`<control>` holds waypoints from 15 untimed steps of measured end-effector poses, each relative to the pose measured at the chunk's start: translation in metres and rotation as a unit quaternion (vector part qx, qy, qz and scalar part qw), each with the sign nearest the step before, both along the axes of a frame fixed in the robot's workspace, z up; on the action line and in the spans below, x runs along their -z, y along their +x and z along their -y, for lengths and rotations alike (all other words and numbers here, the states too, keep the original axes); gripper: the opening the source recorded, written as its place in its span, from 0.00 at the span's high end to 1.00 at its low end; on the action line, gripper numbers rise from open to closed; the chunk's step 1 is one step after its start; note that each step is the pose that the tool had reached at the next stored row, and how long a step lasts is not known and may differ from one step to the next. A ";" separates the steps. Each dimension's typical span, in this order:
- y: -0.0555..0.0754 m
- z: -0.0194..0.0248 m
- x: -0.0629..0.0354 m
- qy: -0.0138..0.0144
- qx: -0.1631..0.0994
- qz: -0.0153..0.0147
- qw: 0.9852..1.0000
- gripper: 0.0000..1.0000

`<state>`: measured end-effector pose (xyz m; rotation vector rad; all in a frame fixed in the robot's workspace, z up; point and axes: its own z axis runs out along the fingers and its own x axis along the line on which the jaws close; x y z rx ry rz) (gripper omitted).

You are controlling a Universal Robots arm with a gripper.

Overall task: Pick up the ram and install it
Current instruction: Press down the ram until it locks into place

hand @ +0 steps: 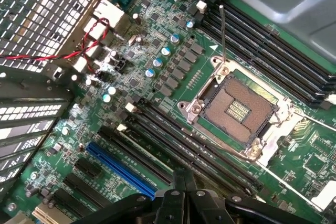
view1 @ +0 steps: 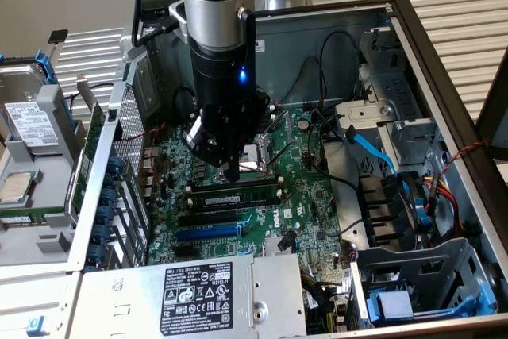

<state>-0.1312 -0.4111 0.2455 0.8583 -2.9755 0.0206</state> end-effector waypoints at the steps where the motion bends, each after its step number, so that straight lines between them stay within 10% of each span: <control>1: 0.000 0.0000 0.0000 0.000 0.005 0.000 1.000 0.90; 15: 0.000 0.0000 0.0000 -0.002 0.087 0.000 0.996 0.90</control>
